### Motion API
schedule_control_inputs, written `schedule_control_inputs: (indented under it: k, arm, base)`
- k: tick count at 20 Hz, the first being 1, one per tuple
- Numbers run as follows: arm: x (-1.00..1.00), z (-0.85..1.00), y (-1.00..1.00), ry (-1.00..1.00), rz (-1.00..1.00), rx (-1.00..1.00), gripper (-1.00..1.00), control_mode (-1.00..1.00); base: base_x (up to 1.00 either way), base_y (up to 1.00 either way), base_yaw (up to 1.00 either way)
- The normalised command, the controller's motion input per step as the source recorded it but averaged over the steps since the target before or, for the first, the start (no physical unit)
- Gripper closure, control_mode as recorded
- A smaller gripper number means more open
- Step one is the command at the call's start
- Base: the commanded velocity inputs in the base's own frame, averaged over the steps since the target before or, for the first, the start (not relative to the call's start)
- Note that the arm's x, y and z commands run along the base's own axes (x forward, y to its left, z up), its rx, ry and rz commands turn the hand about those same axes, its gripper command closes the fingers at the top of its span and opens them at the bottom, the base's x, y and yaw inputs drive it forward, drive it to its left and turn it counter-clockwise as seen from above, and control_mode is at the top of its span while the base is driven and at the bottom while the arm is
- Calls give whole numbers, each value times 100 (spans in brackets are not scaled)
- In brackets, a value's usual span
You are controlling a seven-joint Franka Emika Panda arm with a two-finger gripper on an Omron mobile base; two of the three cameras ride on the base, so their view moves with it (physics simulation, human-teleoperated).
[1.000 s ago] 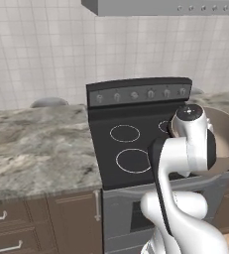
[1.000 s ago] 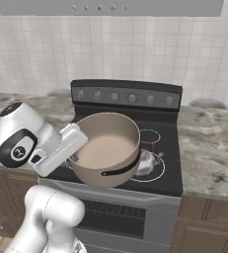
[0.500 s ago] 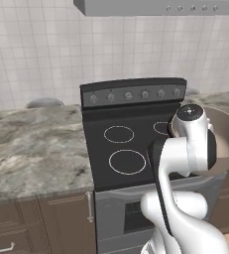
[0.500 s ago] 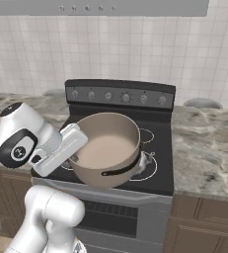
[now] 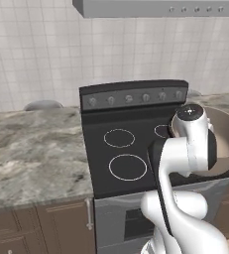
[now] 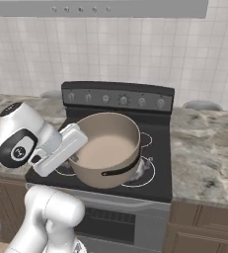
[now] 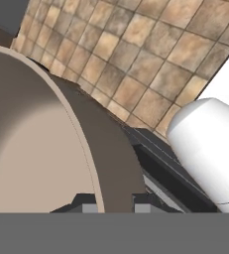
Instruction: Pick the kettle from the cabinet and place it on a stove burner. Then pick the pot from the counter and place it on another stove burner. Finally, turn both burners on.
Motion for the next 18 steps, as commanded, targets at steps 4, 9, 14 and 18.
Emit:
schedule_control_inputs:
  k: [4,9,14,18]
  arm:
    - [0,0,0,0,0,0,100,100]
    - [0,0,0,0,0,0,100,100]
    - [0,0,0,0,0,0,100,100]
    - [0,0,0,0,0,0,100,100]
  base:
    - [47,-2,0]
    - [32,-9,0]
    - [21,-12,0]
    - [20,-12,0]
